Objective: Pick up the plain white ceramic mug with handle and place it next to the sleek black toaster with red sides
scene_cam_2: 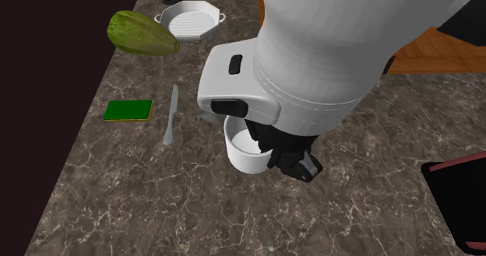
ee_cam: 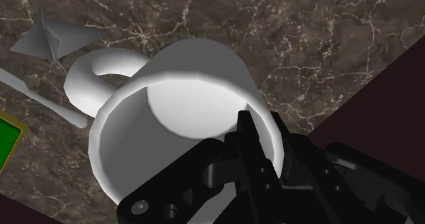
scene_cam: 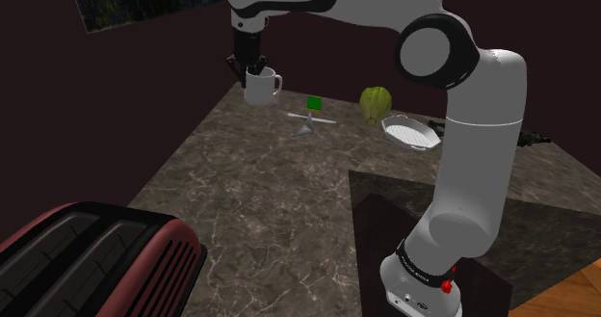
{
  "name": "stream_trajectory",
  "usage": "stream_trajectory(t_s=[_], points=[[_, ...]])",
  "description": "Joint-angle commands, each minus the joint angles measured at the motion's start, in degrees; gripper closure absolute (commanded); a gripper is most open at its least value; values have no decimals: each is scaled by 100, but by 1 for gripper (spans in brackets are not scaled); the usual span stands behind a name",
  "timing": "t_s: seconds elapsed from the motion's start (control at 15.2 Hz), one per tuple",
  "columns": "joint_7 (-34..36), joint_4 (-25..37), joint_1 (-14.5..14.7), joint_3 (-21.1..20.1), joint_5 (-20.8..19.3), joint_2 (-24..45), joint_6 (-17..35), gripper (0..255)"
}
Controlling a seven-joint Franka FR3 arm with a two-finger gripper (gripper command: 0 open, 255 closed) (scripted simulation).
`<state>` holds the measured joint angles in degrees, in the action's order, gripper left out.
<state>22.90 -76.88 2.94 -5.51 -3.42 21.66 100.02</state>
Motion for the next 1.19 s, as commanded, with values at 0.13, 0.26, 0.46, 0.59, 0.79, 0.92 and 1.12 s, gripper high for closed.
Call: stream_trajectory(t_s=[0.13, 0.26, 0.46, 0.59, 0.79, 0.92, 1.12], points=[[-9, 400, 12, -1, -3, 59, -341, 255], [-13, 610, 19, -2, -6, 95, -514, 255], [-19, 955, 32, -2, -11, 168, -787, 255], [-23, 1210, 42, -2, -17, 231, -978, 255], [-30, 1638, 61, -1, -28, 354, -1283, 255], [-35, 1964, 77, 0, -38, 459, -1504, 255], [-44, 2547, 108, 4, -58, 670, -1876, 255]])
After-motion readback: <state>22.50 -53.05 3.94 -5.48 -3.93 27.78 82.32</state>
